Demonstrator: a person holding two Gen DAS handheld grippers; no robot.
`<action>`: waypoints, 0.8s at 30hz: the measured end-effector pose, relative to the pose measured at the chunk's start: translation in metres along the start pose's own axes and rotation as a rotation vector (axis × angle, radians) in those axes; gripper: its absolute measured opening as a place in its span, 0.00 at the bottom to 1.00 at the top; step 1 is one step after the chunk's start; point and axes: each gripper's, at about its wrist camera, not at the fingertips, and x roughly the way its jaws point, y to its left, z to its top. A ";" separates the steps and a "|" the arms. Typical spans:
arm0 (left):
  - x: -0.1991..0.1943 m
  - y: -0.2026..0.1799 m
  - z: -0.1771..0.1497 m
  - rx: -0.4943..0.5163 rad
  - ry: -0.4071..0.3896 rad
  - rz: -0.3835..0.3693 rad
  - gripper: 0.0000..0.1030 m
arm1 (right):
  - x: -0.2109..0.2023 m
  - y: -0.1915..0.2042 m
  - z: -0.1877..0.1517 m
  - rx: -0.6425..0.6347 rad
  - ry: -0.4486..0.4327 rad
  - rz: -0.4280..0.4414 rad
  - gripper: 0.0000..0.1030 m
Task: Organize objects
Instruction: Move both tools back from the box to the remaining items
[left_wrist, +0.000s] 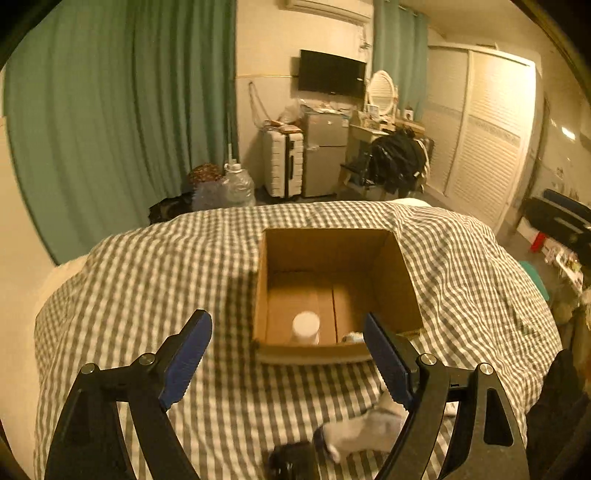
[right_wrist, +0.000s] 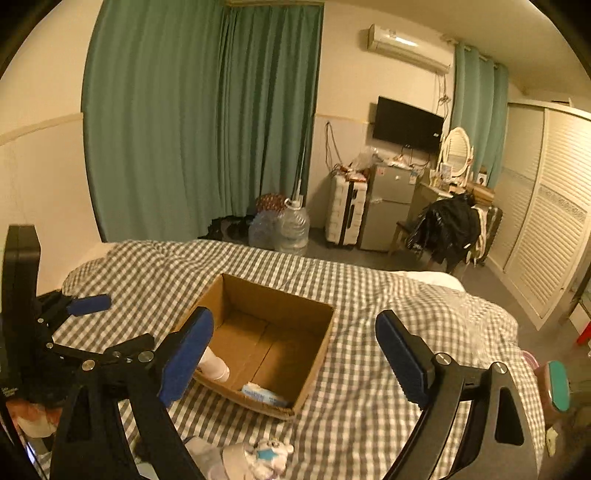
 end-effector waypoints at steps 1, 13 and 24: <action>-0.005 0.003 -0.004 -0.005 0.001 0.007 0.84 | -0.013 -0.001 -0.001 -0.002 -0.008 -0.007 0.87; -0.026 -0.002 -0.093 -0.004 -0.005 0.094 0.95 | -0.038 0.019 -0.086 0.014 0.104 0.036 0.87; 0.051 -0.008 -0.167 -0.012 0.191 0.137 0.95 | 0.029 0.035 -0.171 0.032 0.264 0.052 0.87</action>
